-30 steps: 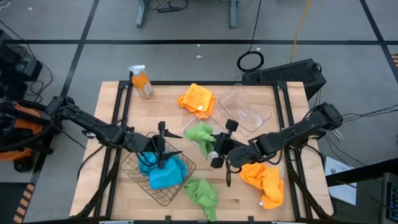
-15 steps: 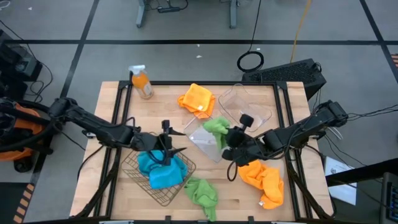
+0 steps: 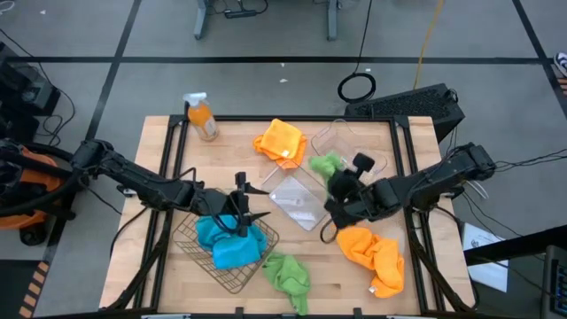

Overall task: Sort microfiber towel by color & place in baskets
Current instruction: Put the top green microfiber towel into the top transparent bin

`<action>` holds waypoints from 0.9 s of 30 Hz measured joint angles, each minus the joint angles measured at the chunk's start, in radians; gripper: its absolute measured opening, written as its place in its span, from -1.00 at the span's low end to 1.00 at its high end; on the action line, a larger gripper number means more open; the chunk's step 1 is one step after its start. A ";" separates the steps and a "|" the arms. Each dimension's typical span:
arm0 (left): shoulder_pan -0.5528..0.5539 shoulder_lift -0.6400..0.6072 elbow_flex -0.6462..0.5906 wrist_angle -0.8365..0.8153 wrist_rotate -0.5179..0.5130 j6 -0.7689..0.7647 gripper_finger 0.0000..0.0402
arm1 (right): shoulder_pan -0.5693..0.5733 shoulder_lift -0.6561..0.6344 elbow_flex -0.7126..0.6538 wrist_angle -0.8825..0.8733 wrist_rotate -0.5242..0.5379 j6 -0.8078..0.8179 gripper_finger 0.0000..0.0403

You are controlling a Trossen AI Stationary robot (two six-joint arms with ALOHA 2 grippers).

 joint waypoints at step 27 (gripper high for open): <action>0.000 -0.001 0.000 -0.009 0.000 0.000 0.34 | -0.500 -0.226 -0.617 0.829 -0.128 -0.014 -0.90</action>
